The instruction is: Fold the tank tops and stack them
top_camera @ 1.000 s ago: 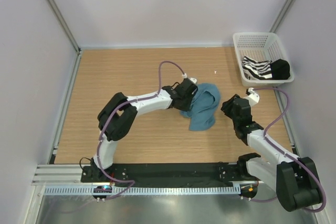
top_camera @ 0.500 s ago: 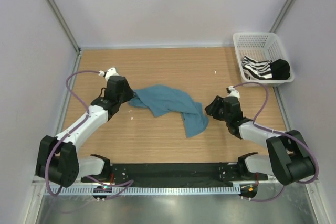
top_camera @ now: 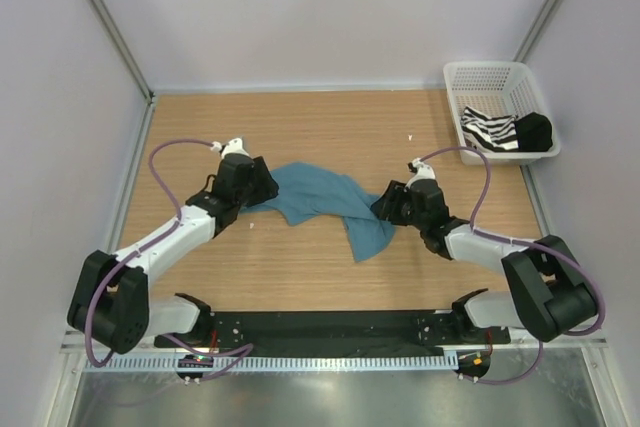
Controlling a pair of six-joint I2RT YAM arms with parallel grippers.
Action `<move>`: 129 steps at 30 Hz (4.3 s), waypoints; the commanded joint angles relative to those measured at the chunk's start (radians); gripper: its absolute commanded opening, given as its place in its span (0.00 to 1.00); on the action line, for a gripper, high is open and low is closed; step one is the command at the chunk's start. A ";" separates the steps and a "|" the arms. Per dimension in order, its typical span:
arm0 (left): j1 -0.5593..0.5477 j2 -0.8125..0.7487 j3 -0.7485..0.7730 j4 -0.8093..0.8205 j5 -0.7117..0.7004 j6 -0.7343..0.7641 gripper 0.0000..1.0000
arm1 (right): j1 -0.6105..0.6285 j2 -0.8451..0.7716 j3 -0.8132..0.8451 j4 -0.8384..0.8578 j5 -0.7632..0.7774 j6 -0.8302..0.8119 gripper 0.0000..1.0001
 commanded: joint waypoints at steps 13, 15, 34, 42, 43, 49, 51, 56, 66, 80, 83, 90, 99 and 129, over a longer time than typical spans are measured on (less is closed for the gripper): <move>-0.155 -0.031 -0.083 -0.068 0.143 -0.071 0.52 | 0.014 -0.288 0.105 -0.527 -0.036 -0.028 0.50; -0.160 -0.007 -0.075 -0.063 0.139 -0.075 0.52 | 0.017 -0.308 0.099 -0.541 -0.037 -0.030 0.49; -0.166 0.322 0.051 -0.017 0.086 -0.099 0.41 | 0.119 -0.216 0.160 -0.667 -0.028 -0.062 0.49; -0.162 0.330 0.060 -0.052 0.010 -0.079 0.00 | 0.222 -0.071 0.203 -0.690 0.124 -0.038 0.55; -0.159 0.307 0.065 -0.060 0.007 -0.076 0.00 | 0.222 -0.051 0.209 -0.677 0.147 -0.036 0.55; -0.045 0.178 0.043 -0.107 0.079 -0.063 0.00 | 0.222 0.101 0.275 -0.667 0.284 -0.054 0.26; -0.015 0.107 0.033 -0.113 0.106 -0.065 0.00 | 0.221 0.126 0.309 -0.689 0.344 -0.050 0.01; 0.036 -0.017 0.054 -0.182 0.093 -0.063 0.00 | 0.208 0.138 0.456 -0.787 0.588 -0.041 0.01; 0.058 -0.134 0.161 -0.316 0.096 -0.037 0.00 | 0.205 0.077 0.543 -0.802 0.404 -0.116 0.13; 0.071 -0.122 0.112 -0.281 0.190 -0.056 0.00 | 0.204 0.121 0.545 -0.788 0.214 -0.153 0.01; 0.081 -0.106 0.108 -0.296 0.243 -0.078 0.00 | 0.204 0.133 0.585 -0.831 0.129 -0.166 0.01; 0.079 -0.252 -0.003 -0.360 0.323 -0.105 0.00 | 0.204 -0.061 0.509 -0.911 -0.057 -0.127 0.01; 0.085 -0.234 -0.107 -0.310 0.327 -0.131 0.00 | 0.104 0.076 0.631 -1.010 0.102 -0.180 0.01; 0.114 -0.117 -0.066 -0.255 0.290 -0.082 0.63 | -0.048 0.049 0.389 -0.693 -0.128 -0.117 0.52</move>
